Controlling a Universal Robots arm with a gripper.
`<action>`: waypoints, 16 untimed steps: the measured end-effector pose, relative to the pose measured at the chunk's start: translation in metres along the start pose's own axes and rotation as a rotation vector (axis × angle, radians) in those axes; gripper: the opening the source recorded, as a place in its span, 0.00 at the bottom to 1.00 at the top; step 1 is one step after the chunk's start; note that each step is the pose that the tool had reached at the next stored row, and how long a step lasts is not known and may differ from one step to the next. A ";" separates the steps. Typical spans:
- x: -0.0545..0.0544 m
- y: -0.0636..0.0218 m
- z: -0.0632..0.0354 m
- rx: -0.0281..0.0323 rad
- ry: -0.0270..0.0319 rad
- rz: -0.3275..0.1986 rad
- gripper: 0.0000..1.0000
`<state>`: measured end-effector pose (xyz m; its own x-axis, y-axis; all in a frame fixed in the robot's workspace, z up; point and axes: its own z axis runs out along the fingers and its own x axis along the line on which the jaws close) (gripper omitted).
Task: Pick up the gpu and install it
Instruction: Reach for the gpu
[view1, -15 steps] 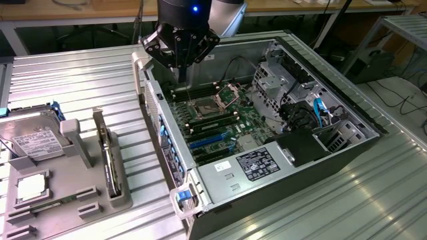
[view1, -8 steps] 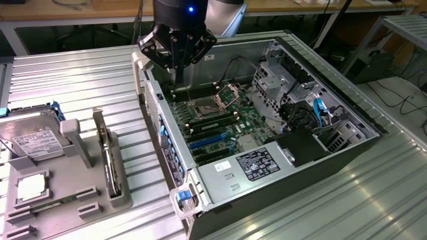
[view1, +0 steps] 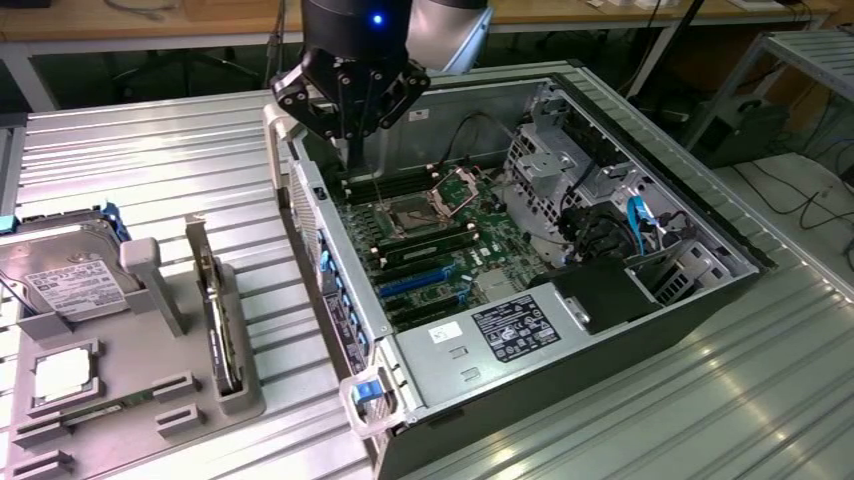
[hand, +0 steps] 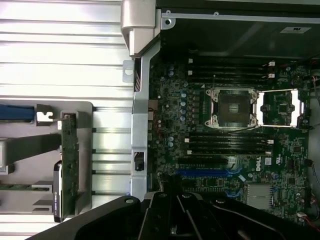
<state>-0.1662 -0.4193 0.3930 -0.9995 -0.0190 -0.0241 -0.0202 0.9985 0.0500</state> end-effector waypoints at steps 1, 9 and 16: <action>0.000 -0.0001 0.0000 0.0000 0.0000 0.000 0.11; 0.003 -0.0008 -0.0001 0.0000 0.0000 0.000 0.11; 0.005 -0.0018 -0.0002 0.0000 0.0000 0.000 0.11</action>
<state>-0.1716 -0.4212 0.3930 -0.9995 -0.0189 -0.0241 -0.0201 0.9985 0.0500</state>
